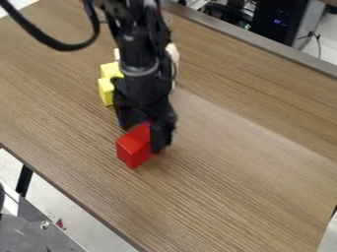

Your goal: Move the red block to right side of the table

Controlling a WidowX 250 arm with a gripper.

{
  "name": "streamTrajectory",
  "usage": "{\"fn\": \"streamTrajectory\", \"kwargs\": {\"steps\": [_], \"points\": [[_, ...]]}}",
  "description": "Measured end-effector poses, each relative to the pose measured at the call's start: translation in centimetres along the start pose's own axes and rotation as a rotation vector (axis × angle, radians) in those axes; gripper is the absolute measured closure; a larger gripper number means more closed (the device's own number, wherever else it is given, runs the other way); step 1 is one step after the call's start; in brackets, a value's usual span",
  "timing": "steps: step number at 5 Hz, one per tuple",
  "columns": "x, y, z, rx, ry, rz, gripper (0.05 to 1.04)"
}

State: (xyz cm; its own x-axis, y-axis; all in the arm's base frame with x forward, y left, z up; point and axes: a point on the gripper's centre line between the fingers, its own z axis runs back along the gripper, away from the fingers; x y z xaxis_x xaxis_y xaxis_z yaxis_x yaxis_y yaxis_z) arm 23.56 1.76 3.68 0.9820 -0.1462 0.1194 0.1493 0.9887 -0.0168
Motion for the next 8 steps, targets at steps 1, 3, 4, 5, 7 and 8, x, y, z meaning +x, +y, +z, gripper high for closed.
{"fn": "streamTrajectory", "kwargs": {"steps": [1, 3, 4, 5, 7, 8], "points": [[-0.1, -0.2, -1.3, 0.005, 0.023, -0.023, 0.365], [0.1, -1.1, -0.4, -0.029, -0.001, -0.017, 0.484], [1.9, -2.4, 2.4, -0.072, -0.065, -0.012, 0.484], [4.7, -4.2, 5.6, -0.094, -0.132, 0.021, 0.484], [10.7, -7.6, 3.8, -0.017, -0.082, 0.129, 0.484], [14.3, -7.9, 1.6, -0.012, -0.064, 0.204, 0.485]]}}
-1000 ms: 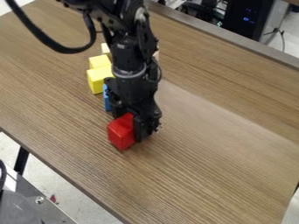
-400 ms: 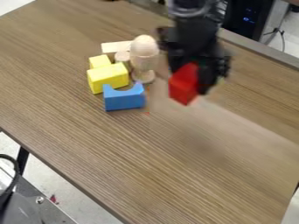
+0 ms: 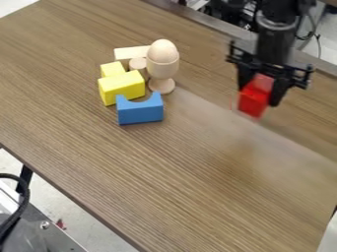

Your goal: Move the red block to right side of the table

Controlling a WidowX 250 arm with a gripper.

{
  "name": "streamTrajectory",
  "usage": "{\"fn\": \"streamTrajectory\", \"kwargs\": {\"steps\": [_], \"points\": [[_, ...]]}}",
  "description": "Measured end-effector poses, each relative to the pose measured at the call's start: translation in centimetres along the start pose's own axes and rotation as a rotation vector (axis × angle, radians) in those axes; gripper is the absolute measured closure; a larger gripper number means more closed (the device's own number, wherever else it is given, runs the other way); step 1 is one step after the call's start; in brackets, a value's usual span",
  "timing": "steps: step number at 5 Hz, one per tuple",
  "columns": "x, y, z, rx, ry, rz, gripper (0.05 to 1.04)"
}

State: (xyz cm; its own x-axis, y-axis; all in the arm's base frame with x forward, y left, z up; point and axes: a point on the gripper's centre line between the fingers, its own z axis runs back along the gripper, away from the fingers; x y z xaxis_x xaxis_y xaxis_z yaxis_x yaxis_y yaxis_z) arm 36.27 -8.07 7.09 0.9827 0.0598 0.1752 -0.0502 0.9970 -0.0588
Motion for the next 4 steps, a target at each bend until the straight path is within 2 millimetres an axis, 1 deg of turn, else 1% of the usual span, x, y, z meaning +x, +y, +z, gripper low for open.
{"fn": "streamTrajectory", "kwargs": {"steps": [1, 2, 3, 4], "points": [[1.6, -0.4, -2.3, 0.006, 0.027, 0.031, 0.485], [1.8, -0.4, -3.7, -0.027, 0.063, -0.052, 0.485], [0.6, -0.1, -4.7, -0.032, 0.057, -0.106, 0.399], [0.1, 0.1, -4.6, -0.013, 0.041, -0.106, 0.124]]}}
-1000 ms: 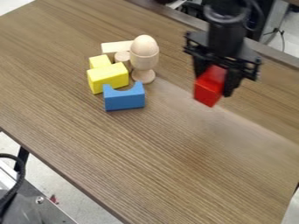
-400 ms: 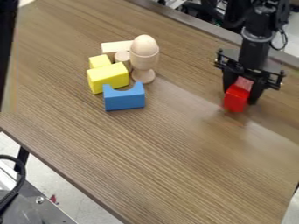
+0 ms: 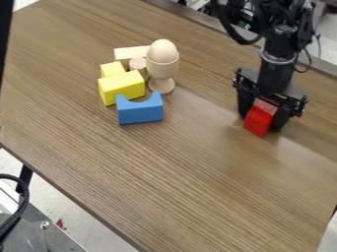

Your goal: Move the red block to right side of the table

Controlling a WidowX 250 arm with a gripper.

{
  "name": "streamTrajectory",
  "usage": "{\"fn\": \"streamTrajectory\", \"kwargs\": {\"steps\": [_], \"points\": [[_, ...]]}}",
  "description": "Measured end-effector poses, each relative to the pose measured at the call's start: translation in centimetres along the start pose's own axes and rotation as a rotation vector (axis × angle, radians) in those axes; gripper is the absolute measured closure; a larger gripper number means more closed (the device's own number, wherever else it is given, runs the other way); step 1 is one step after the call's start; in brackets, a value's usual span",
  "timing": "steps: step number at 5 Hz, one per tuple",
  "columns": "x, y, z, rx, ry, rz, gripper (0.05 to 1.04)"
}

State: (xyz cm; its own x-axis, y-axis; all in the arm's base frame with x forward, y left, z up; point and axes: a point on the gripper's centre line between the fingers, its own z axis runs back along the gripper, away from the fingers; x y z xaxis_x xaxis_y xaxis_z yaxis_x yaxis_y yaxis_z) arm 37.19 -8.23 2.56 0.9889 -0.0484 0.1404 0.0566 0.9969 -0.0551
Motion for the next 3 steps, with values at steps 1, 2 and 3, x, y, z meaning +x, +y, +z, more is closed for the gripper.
{"fn": "streamTrajectory", "kwargs": {"steps": [1, 2, 3], "points": [[-0.5, 0.0, 0.4, 0.0, -0.017, 0.029, 0.083], [-0.4, -0.2, 2.2, -0.021, -0.074, 0.032, 0.085], [-1.0, -0.5, 7.5, -0.072, -0.189, 0.038, 0.084]]}}
